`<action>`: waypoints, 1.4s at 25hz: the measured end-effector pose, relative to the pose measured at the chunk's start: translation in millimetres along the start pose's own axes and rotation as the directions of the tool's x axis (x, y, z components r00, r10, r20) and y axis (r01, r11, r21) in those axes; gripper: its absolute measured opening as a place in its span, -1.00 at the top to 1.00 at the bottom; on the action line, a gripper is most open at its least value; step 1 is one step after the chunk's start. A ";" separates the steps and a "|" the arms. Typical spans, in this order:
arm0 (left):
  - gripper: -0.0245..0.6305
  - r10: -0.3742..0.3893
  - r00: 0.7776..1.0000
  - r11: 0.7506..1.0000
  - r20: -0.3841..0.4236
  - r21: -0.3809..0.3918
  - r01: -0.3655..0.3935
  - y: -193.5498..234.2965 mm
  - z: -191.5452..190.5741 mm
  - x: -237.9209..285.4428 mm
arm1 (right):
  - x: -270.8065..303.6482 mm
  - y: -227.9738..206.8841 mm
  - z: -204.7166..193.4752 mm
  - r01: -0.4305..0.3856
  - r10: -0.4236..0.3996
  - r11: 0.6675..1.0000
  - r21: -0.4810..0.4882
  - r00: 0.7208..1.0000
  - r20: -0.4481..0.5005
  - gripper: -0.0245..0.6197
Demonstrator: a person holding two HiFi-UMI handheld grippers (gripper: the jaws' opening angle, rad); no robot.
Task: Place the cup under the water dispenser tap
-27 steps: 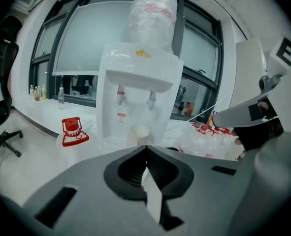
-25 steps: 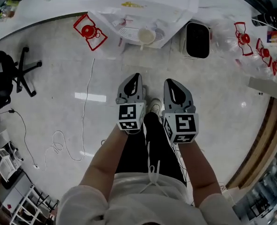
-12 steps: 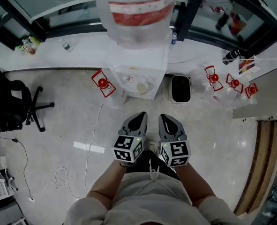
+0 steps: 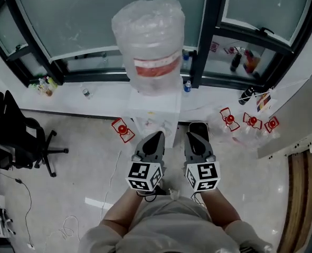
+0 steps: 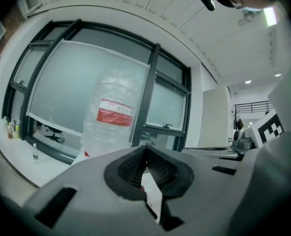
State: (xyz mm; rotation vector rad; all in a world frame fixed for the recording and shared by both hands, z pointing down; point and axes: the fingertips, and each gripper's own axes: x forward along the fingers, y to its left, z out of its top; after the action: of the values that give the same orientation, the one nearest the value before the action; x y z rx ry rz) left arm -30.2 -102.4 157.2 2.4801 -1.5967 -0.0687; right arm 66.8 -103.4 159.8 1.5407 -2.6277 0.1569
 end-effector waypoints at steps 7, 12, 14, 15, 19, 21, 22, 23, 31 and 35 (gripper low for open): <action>0.87 -0.006 0.995 0.999 0.099 0.037 0.003 -12.0 53.1 -12.1 | -16.6 7.1 38.5 0.003 0.005 0.996 -0.091 0.996 0.086 0.84; 0.87 -0.016 0.993 0.997 0.116 0.082 0.006 -22.1 62.0 -15.8 | -27.5 8.8 38.7 -0.004 0.014 0.995 -0.101 0.995 0.094 0.84; 0.87 -0.026 0.993 0.996 0.119 0.089 0.015 -25.6 62.1 -16.8 | -30.9 8.9 37.2 -0.010 0.019 0.995 -0.103 0.995 0.095 0.84; 0.87 -0.030 0.992 0.996 0.120 0.090 0.019 -27.3 62.0 -17.3 | -32.6 8.8 36.9 -0.012 0.022 0.995 -0.104 0.995 0.097 0.84; 0.87 -0.035 0.992 0.995 0.123 0.096 0.023 -32.4 60.0 -19.6 | -36.9 7.4 34.1 -0.010 0.021 0.995 -0.104 0.995 0.097 0.84; 0.87 -0.032 0.992 0.996 0.121 0.090 0.021 -33.4 56.3 -20.8 | -37.8 6.6 30.0 -0.012 0.020 0.995 -0.095 0.996 0.085 0.84; 0.87 -0.030 0.992 0.996 0.120 0.087 0.019 -33.8 54.6 -21.2 | -38.2 6.3 28.1 -0.013 0.021 0.996 -0.090 0.997 0.079 0.84; 0.87 -0.027 0.993 0.996 0.118 0.086 0.017 -34.1 53.1 -21.5 | -38.7 6.0 26.5 -0.014 0.020 0.996 -0.088 0.997 0.074 0.84; 0.87 -0.018 0.995 0.995 0.094 0.095 0.009 -33.4 42.9 -20.1 | -41.8 4.3 18.9 -0.002 0.007 0.997 -0.083 0.998 0.058 0.84; 0.87 -0.020 0.996 0.995 0.089 0.097 0.011 -33.7 40.4 -19.1 | -43.3 1.6 17.0 0.007 -0.002 0.997 -0.081 0.999 0.053 0.84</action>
State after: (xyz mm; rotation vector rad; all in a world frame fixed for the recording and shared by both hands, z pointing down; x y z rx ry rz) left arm -13.8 -77.0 110.1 2.5974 -1.6542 -0.1095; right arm 86.0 -67.5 137.2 1.5450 -2.6343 0.0088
